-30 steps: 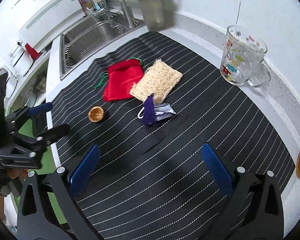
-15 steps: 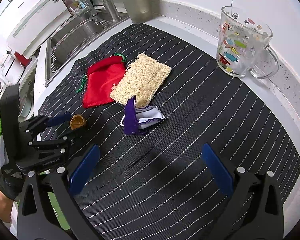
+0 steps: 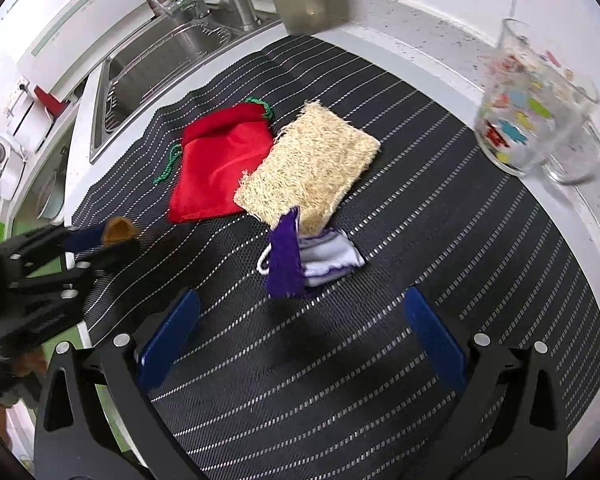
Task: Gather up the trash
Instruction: 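Grasp the brown walnut shell with the left tool while the right tool grasps the purple bag, then carry the walnut shell and purple bag to the wastebasket and release both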
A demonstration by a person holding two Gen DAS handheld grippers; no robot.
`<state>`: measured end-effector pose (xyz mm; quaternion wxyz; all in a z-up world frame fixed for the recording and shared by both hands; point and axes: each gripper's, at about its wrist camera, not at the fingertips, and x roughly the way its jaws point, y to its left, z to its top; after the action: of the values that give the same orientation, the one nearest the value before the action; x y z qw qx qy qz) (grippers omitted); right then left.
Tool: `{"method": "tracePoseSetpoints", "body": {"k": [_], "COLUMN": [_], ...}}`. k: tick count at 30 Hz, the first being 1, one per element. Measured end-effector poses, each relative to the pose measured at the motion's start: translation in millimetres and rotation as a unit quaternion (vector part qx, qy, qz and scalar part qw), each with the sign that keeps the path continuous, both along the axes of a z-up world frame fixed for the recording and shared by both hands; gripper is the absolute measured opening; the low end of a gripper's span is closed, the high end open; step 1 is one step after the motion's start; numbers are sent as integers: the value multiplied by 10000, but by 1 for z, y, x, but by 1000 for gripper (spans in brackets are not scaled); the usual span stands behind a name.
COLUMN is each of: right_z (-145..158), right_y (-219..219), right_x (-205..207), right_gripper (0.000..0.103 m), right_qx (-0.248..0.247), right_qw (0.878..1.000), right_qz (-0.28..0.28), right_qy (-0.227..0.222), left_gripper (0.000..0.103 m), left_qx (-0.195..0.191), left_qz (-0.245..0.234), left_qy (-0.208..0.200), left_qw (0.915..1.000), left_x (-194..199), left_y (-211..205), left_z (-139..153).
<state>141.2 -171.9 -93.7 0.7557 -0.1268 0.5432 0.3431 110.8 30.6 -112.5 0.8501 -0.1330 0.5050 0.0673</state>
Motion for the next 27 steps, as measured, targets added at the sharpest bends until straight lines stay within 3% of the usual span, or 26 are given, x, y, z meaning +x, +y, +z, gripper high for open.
{"method": "tracePoseSetpoints", "body": {"k": [1,3,4,7,11,19,27], "right_z": [-3,-6,-8,-12,-5,38,93], "right_y": [4,9,11,16,13,-3,26], "right_x": [3,5,6,7,2,-20,-85], "right_gripper": [99,83,69,48,37,32,31], "right_qx": [-4,-25,-65,-64,10,186,676], "right_qw": [10000,10000,9999,9996,9995,9983,9839], "right_qz": [22,91,114,225,318,521,1569], "right_qy": [1,15,31,130,78,-182,-523], "left_gripper": [35,35,35,35,35,35,35], "left_qx": [2,-26,-45,-95,-131,-152,83], "left_qz": [32,96,117,184,229,404,1201], "left_qy": [-19,-37,-38,-32,-50,-311,-583], "left_qw": [10000,9999,9999,9998,9996,9986,9910], "left_x": [-2,-5,-6,-11,-15,-37,-115], "left_y": [2,7,9,13,13,6,10], "left_z": [2,4,4,4,7,38,77]}}
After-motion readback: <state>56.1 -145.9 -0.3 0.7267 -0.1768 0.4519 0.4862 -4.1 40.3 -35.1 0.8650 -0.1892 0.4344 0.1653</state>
